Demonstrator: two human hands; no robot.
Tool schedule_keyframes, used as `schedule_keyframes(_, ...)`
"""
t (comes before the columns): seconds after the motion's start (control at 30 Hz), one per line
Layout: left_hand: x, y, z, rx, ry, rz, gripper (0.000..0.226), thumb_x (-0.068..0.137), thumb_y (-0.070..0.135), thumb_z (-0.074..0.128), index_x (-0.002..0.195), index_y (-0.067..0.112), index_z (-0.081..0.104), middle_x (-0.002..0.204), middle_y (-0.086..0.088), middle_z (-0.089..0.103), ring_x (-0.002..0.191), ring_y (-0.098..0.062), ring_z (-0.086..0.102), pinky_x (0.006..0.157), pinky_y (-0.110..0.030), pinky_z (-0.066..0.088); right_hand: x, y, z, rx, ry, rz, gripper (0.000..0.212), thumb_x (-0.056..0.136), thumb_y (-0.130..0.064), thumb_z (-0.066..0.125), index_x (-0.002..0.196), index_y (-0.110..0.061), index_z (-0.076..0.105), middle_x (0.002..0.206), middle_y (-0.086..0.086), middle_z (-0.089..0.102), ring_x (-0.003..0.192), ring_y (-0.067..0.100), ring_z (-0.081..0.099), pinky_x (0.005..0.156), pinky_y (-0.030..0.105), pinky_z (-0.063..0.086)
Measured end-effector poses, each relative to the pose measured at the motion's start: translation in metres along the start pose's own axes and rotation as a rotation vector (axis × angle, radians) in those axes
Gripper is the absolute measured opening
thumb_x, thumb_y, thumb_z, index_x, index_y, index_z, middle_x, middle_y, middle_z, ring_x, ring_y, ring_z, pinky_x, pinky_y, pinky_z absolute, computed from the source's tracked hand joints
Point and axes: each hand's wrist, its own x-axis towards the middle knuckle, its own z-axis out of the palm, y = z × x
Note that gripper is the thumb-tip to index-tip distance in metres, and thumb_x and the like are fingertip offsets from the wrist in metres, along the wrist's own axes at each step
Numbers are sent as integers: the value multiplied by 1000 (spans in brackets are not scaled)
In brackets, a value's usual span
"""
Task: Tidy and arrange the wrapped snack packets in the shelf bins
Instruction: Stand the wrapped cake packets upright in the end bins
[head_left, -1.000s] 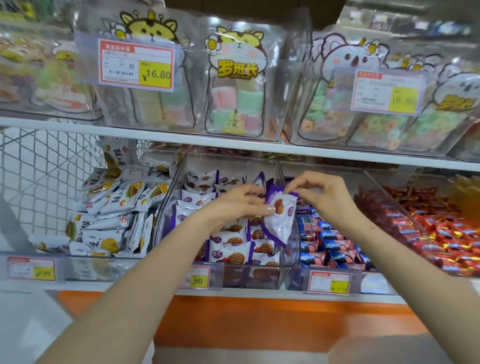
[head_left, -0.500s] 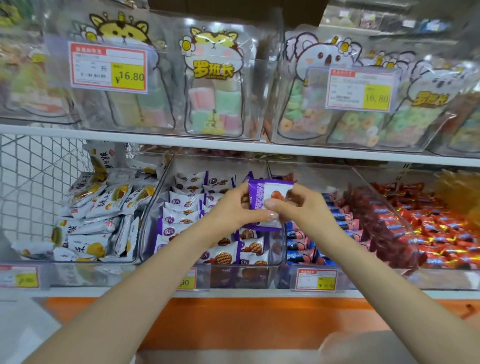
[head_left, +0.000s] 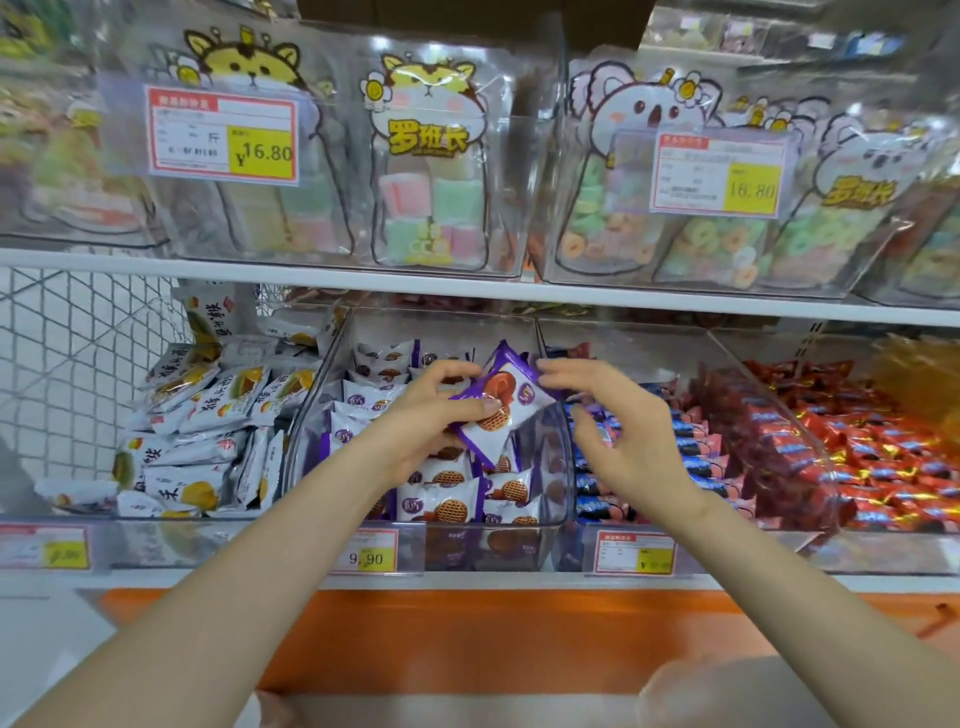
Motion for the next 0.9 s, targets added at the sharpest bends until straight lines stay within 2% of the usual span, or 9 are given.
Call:
schedule_keyframes(0.07, -1, 1, -4, 124, -32, 41, 39, 79, 6, 71, 110, 24, 54, 107, -6, 65, 84, -15, 67, 70, -24, 56, 1, 1, -4, 20, 73, 95, 32, 85, 1, 47, 109, -12, 65, 113, 3, 65, 110, 8, 57, 96, 17, 44)
schedule_keyframes(0.13, -3, 1, -3, 197, -96, 83, 39, 78, 6, 72, 108, 24, 55, 104, -4, 68, 87, -14, 68, 77, -25, 57, 3, 1, -7, 109, 89, 257, 33, 87, 2, 52, 110, -20, 62, 110, 0, 66, 102, 7, 60, 90, 17, 47)
schedule_keyframes(0.27, -4, 0, 5, 182, -142, 165, 37, 78, 5, 70, 109, 22, 56, 108, 0, 66, 93, -15, 67, 82, -27, 55, 9, -6, -4, 539, -57, 678, 35, 85, -13, 66, 117, -19, 54, 106, 2, 67, 89, 12, 65, 78, 21, 53)
schedule_keyframes(0.33, -3, -1, 8, 191, -151, 206, 35, 79, 6, 70, 106, 24, 57, 109, 3, 64, 98, -15, 65, 86, -29, 53, 11, -6, -2, 552, -138, 775, 31, 82, -17, 69, 112, -12, 59, 103, 7, 69, 89, 17, 68, 79, 25, 55)
schedule_keyframes(0.43, -1, -4, 8, 364, -104, 288, 33, 81, 16, 71, 108, 24, 53, 110, 8, 60, 102, -8, 60, 83, -17, 50, 13, -3, -5, 501, -70, 755, 15, 81, -12, 71, 92, -12, 61, 87, 3, 71, 79, 14, 67, 76, 27, 54)
schedule_keyframes(0.53, 4, -12, -5, 939, -103, 395, 36, 80, 32, 71, 110, 25, 52, 112, 13, 54, 110, -6, 49, 91, -21, 41, 16, -1, -15, 493, -6, 700, 17, 82, -8, 69, 85, -19, 57, 65, -12, 66, 60, -1, 59, 61, 14, 46)
schedule_keyframes(0.63, 9, -24, -10, 1426, -296, 494, 28, 81, 41, 68, 106, 31, 60, 113, 14, 52, 115, -7, 40, 97, -24, 20, 14, 0, -15, 429, -33, 656, 23, 82, -9, 70, 90, -25, 56, 56, -20, 60, 51, -6, 50, 54, 10, 39)
schedule_keyframes(0.73, 15, -26, -3, 1496, -397, 544, 25, 82, 43, 66, 105, 33, 63, 117, 13, 55, 116, -7, 39, 99, -26, 17, 12, -1, -15, 401, -4, 686, 23, 82, -11, 70, 95, -23, 55, 49, -22, 53, 47, -4, 45, 49, 9, 36)
schedule_keyframes(0.9, 38, -15, 20, 1682, -758, 480, 27, 86, 31, 63, 112, 36, 64, 136, 8, 40, 125, -14, 27, 101, -31, 17, 12, 7, -18, 516, 124, 729, 19, 83, -5, 68, 86, -21, 57, 73, -8, 63, 62, -6, 59, 62, 13, 47)
